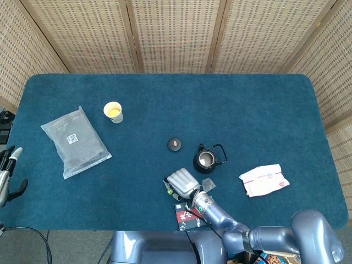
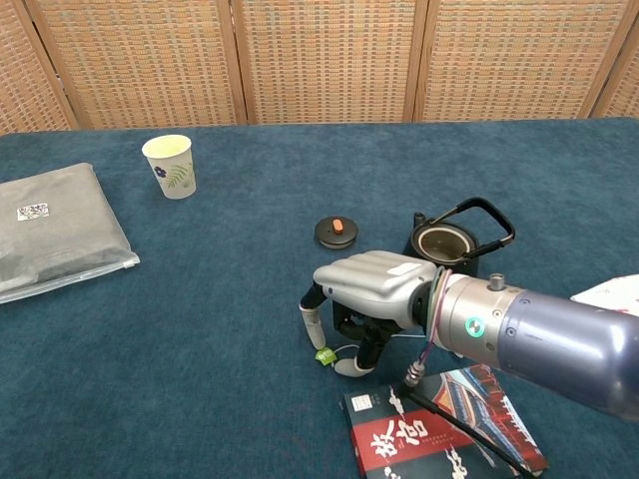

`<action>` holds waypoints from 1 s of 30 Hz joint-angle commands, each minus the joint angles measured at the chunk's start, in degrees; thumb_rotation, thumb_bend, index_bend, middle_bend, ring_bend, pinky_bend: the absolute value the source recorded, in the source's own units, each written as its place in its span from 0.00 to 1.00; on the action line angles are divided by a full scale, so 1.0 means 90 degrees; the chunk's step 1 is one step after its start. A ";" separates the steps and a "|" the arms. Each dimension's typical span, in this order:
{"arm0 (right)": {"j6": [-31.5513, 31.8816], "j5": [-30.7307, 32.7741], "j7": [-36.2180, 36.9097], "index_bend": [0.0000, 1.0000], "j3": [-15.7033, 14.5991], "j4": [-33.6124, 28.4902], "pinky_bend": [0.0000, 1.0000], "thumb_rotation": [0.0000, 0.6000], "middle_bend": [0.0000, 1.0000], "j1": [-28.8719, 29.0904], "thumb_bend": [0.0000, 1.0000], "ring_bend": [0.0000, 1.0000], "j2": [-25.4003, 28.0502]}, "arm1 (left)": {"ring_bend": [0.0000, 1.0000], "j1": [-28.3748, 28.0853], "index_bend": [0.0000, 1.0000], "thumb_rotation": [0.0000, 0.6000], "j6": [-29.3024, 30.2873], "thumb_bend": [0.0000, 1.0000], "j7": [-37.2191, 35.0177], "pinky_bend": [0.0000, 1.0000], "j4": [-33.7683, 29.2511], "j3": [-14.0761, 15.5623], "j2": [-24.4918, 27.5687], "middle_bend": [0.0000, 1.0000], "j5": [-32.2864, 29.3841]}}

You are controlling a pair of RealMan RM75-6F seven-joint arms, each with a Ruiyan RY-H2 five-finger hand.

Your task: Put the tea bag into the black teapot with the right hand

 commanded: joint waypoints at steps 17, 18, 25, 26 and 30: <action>-0.0010 0.0019 0.0023 0.59 0.0023 0.0056 1.00 1.00 0.99 0.0014 0.45 1.00 -0.0066 | 0.00 0.0000 0.00 1.00 -0.0034 0.41 -0.0027 0.00 0.0048 0.0001 -0.0024 0.00 -0.0024; -0.0011 0.0019 0.0025 0.59 0.0023 0.0058 1.00 1.00 0.99 0.0014 0.45 1.00 -0.0067 | 0.00 -0.0001 0.00 1.00 -0.0035 0.41 -0.0025 0.00 0.0048 0.0001 -0.0024 0.00 -0.0024; -0.0004 0.0018 0.0040 0.59 0.0035 0.0072 1.00 1.00 0.99 0.0013 0.47 1.00 -0.0080 | 0.00 -0.0008 0.00 1.00 -0.0055 0.41 -0.0015 0.00 0.0041 -0.0002 -0.0020 0.00 -0.0037; -0.0001 0.0018 0.0045 0.59 0.0038 0.0072 1.00 1.00 0.99 0.0012 0.48 1.00 -0.0081 | 0.00 -0.0007 0.00 1.00 -0.0059 0.41 -0.0016 0.00 0.0038 0.0000 -0.0019 0.00 -0.0039; -0.0006 0.0022 0.0045 0.60 0.0049 0.0069 1.00 1.00 0.99 0.0019 0.50 1.00 -0.0075 | 0.00 -0.0007 0.00 1.00 -0.0071 0.41 -0.0022 0.00 0.0041 0.0000 -0.0022 0.00 -0.0050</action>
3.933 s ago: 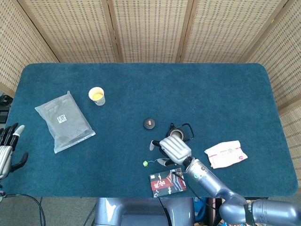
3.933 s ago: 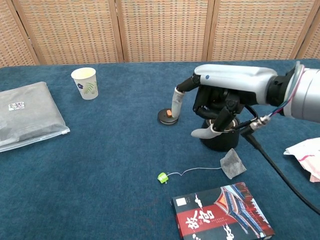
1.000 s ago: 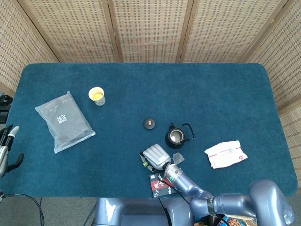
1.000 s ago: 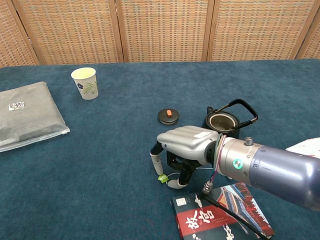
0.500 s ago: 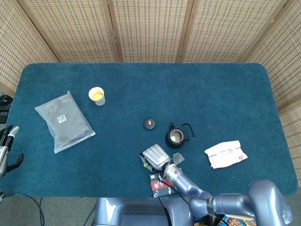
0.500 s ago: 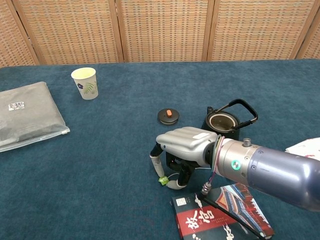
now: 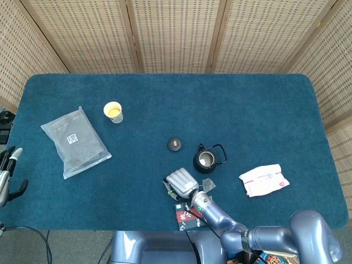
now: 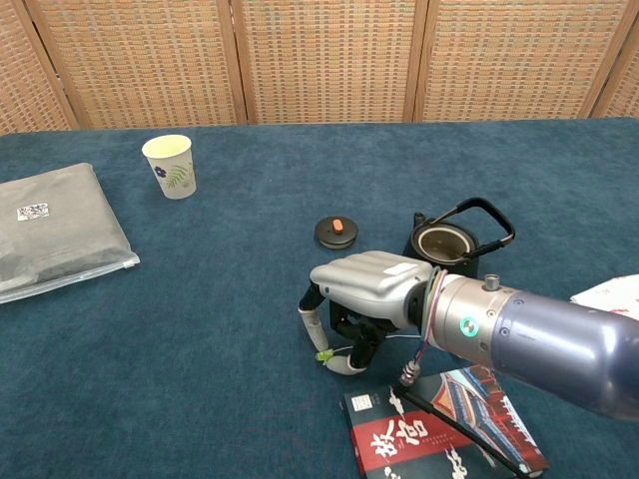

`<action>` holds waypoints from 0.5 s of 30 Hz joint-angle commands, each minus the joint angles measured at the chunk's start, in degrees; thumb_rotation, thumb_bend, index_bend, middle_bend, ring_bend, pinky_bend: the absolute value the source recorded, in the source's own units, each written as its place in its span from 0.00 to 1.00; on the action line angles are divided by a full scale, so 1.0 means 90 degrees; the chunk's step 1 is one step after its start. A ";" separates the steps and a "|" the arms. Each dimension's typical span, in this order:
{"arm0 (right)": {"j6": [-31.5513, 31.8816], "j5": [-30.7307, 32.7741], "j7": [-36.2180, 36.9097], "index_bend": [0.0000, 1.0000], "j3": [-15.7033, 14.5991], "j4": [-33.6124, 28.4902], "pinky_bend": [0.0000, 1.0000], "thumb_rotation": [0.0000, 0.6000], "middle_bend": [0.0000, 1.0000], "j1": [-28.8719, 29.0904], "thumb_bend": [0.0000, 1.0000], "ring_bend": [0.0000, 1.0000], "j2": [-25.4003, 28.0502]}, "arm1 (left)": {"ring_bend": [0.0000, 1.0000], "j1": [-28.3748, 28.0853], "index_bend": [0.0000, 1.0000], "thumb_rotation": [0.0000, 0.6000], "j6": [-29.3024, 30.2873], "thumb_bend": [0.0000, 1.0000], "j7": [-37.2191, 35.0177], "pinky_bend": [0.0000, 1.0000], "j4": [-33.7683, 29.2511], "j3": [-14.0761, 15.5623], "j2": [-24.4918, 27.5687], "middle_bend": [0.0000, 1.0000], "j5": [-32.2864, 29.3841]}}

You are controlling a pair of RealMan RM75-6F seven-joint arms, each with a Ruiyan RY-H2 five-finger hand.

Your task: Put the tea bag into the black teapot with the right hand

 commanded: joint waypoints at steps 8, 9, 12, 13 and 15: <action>0.0002 0.0004 0.0002 0.61 -0.0001 -0.0010 1.00 1.00 0.99 0.0000 0.51 1.00 -0.0006 | 0.00 -0.0002 0.00 1.00 -0.0008 0.41 0.0003 0.00 -0.0007 0.0002 -0.0002 0.00 -0.0003; 0.0002 0.0004 0.0001 0.62 0.0002 -0.0010 1.00 1.00 0.99 0.0001 0.52 1.00 -0.0007 | 0.00 -0.0003 0.00 1.00 -0.0011 0.41 0.0000 0.00 -0.0005 0.0001 -0.0002 0.00 -0.0004; 0.0010 0.0007 -0.0006 0.62 -0.0002 -0.0020 1.00 1.00 0.99 -0.0003 0.52 1.00 -0.0002 | 0.00 0.0006 0.00 1.00 -0.0006 0.41 -0.0005 0.00 -0.0007 0.0004 0.0002 0.00 -0.0010; 0.0017 0.0009 -0.0008 0.62 0.0001 -0.0028 1.00 1.00 0.99 -0.0005 0.52 1.00 0.0003 | 0.00 0.0007 0.00 1.00 -0.0006 0.41 -0.0008 0.00 -0.0005 0.0002 0.0003 0.00 -0.0012; 0.0035 0.0012 0.0000 0.62 0.0018 -0.0049 1.00 1.00 0.99 -0.0010 0.53 1.00 0.0023 | 0.00 0.0009 0.00 1.00 -0.0004 0.41 -0.0008 0.00 -0.0004 0.0002 0.0003 0.00 -0.0014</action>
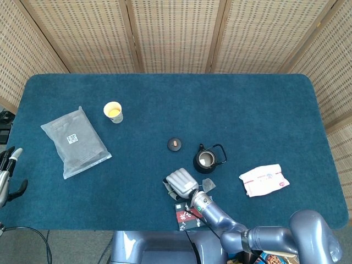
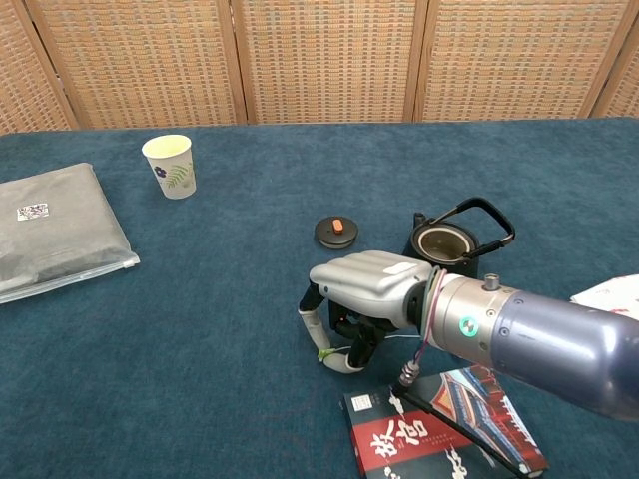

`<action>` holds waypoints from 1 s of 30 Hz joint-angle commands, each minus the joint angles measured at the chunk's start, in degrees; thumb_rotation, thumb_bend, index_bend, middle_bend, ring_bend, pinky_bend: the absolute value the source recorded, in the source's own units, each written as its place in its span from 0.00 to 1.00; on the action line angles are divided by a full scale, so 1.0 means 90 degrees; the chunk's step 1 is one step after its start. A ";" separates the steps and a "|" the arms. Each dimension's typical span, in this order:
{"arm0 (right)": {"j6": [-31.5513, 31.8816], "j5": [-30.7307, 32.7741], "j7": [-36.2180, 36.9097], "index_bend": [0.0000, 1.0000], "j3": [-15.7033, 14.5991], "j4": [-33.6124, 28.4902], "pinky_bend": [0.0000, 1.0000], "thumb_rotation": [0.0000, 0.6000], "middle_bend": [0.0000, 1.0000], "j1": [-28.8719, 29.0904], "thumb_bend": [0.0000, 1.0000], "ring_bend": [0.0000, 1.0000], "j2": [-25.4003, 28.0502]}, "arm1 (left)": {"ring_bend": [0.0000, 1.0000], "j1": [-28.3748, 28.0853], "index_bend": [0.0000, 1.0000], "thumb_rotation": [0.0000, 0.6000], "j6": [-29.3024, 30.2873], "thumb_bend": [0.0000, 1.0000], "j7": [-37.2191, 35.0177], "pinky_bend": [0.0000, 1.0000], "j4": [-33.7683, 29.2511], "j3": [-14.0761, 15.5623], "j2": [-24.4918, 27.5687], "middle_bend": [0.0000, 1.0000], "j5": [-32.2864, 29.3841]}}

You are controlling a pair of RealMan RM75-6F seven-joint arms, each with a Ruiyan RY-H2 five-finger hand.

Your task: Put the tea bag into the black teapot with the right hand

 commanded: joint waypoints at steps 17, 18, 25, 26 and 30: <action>0.0588 -0.0286 0.0090 0.63 0.0354 -0.1041 1.00 1.00 0.99 -0.0182 0.53 1.00 0.1129 | 0.00 -0.0018 0.00 1.00 0.0000 0.41 0.0080 0.00 -0.0108 0.0013 0.0003 0.00 0.0047; 0.0606 -0.0278 0.0095 0.63 0.0369 -0.1136 1.00 1.00 0.99 -0.0199 0.53 1.00 0.1238 | 0.00 -0.0021 0.00 1.00 0.0004 0.41 0.0098 0.00 -0.0122 0.0010 0.0002 0.00 0.0049; 0.0811 -0.0241 0.0138 0.63 0.0494 -0.1510 1.00 1.00 0.99 -0.0298 0.53 1.00 0.1665 | 0.00 -0.0048 0.00 1.00 0.0001 0.41 0.0159 0.00 -0.0201 0.0007 0.0003 0.00 0.0075; 0.0839 -0.0236 0.0147 0.63 0.0514 -0.1562 1.00 1.00 0.99 -0.0312 0.53 1.00 0.1734 | 0.00 -0.0053 0.00 1.00 -0.0004 0.41 0.0168 0.00 -0.0213 0.0009 0.0004 0.00 0.0080; 0.0955 -0.0206 0.0116 0.63 0.0569 -0.1758 1.00 1.00 0.99 -0.0368 0.53 1.00 0.2011 | 0.00 -0.0049 0.00 1.00 0.0003 0.41 0.0188 0.00 -0.0240 0.0020 0.0009 0.00 0.0087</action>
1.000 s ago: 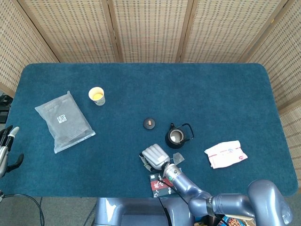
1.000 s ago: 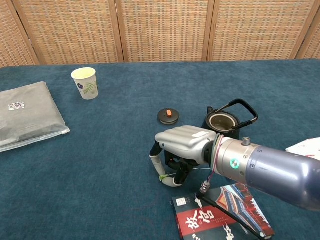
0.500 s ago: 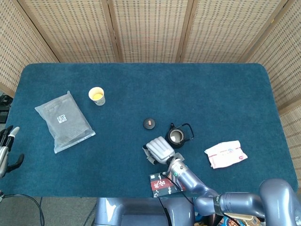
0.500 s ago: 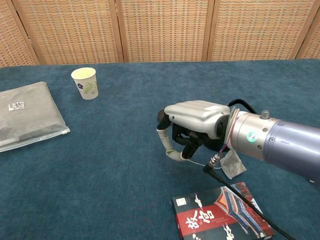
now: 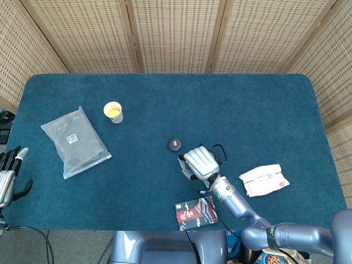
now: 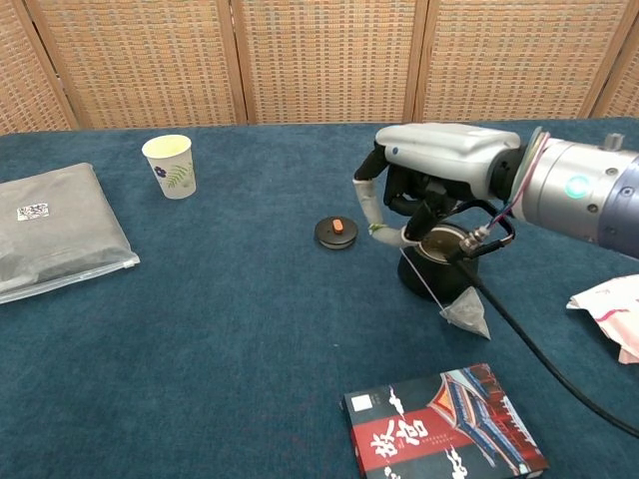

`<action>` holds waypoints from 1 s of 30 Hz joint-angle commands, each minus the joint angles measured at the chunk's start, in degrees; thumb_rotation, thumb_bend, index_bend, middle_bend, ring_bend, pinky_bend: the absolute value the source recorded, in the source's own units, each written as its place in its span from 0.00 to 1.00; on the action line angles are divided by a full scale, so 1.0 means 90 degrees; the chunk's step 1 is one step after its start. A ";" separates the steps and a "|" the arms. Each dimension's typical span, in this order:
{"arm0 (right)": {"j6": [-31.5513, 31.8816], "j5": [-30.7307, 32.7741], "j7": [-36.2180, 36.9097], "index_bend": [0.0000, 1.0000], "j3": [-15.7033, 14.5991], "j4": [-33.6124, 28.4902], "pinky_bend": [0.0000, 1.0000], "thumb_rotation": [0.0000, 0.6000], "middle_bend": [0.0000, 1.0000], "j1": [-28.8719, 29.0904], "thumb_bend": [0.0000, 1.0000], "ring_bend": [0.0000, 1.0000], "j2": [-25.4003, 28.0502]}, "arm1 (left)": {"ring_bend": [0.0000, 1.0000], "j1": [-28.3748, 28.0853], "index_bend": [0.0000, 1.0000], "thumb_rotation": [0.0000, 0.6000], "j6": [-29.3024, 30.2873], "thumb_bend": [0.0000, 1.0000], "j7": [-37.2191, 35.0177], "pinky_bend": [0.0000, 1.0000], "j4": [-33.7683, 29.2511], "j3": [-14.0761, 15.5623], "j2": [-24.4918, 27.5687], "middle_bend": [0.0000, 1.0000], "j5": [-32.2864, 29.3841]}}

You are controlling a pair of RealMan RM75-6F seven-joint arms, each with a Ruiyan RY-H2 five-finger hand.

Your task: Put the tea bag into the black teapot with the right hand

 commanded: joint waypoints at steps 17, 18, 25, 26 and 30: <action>0.0441 0.0209 0.0222 0.63 0.0389 -0.0581 1.00 1.00 0.99 -0.0228 0.53 1.00 0.1093 | 0.00 0.0006 0.00 1.00 -0.0019 0.41 0.0014 0.00 -0.0031 0.0028 0.0004 0.00 -0.0014; 0.0444 0.0214 0.0228 0.63 0.0391 -0.0592 1.00 1.00 0.99 -0.0231 0.53 1.00 0.1111 | 0.00 0.0006 0.00 1.00 -0.0019 0.41 0.0014 0.00 -0.0032 0.0029 0.0004 0.00 -0.0014; 0.0540 0.0224 0.0281 0.64 0.0429 -0.0658 1.00 1.00 1.00 -0.0276 0.53 1.00 0.1275 | 0.00 0.0014 0.00 1.00 -0.0004 0.41 0.0009 0.00 -0.0038 0.0029 0.0015 0.00 -0.0015; 0.0549 0.0226 0.0285 0.64 0.0432 -0.0664 1.00 1.00 1.00 -0.0281 0.53 1.00 0.1293 | 0.00 0.0016 0.00 1.00 0.0000 0.41 0.0010 0.00 -0.0039 0.0030 0.0015 0.00 -0.0015; 0.0586 0.0265 0.0329 0.64 0.0485 -0.0683 1.00 1.00 1.00 -0.0301 0.53 1.00 0.1419 | 0.00 0.0018 0.00 1.00 0.0000 0.41 0.0018 0.00 -0.0054 0.0033 0.0026 0.00 -0.0019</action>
